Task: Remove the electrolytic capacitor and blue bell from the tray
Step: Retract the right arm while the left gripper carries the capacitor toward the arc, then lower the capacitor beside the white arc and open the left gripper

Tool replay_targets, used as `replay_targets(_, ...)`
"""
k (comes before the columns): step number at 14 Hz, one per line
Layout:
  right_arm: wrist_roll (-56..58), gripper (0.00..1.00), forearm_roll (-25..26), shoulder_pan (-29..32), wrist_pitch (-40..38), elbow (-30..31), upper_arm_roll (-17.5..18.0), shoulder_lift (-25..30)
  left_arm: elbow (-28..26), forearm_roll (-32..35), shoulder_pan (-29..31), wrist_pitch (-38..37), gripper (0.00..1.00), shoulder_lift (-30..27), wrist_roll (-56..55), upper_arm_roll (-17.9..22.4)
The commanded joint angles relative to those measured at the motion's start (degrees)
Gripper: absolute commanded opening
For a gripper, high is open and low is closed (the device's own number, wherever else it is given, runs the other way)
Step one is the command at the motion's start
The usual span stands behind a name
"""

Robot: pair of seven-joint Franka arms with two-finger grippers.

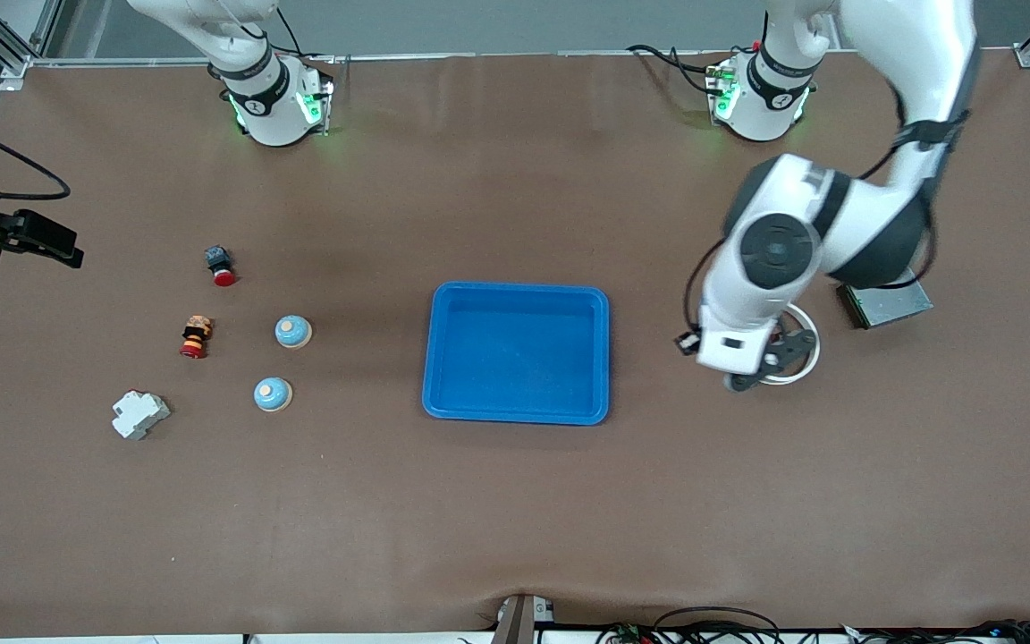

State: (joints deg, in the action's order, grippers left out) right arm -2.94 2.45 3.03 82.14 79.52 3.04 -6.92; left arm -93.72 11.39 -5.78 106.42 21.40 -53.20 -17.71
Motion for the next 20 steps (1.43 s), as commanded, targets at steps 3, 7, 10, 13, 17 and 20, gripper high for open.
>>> replay_targets(3, 0.2, 1.00, -0.8, -1.5, 1.0, 3.4, -2.0, 2.3, -1.6, -1.3, 11.2, -2.4, 0.00, -3.9, 21.3, -0.6)
replay_targets(7, 0.2, 1.00, -6.0, -1.2, 1.8, 4.8, -2.8, 3.5, -1.3, -0.3, 19.5, -1.3, 0.00, -2.7, 38.7, -0.4)
replay_targets(10, 0.2, 1.00, -6.0, -1.4, 2.5, 4.8, -2.8, 4.1, -1.4, 0.9, 22.6, 3.1, 0.00, 1.2, 48.8, 0.0)
replay_targets(13, 0.2, 1.00, -6.0, -1.4, 2.4, 4.8, -2.8, 4.3, -1.6, 6.3, 23.4, 5.0, 0.00, 4.5, 51.7, 0.0)
replay_targets(17, 0.2, 1.00, -6.0, -1.4, 2.5, 4.8, -2.8, 4.3, -10.3, 6.7, 24.8, 17.6, 0.00, 4.6, 52.0, -0.2)
replay_targets(20, 0.3, 1.00, -5.9, -1.4, 2.8, 5.0, -2.8, 4.3, -16.0, 6.8, 25.6, 26.1, 0.00, 4.9, 52.0, 0.0)
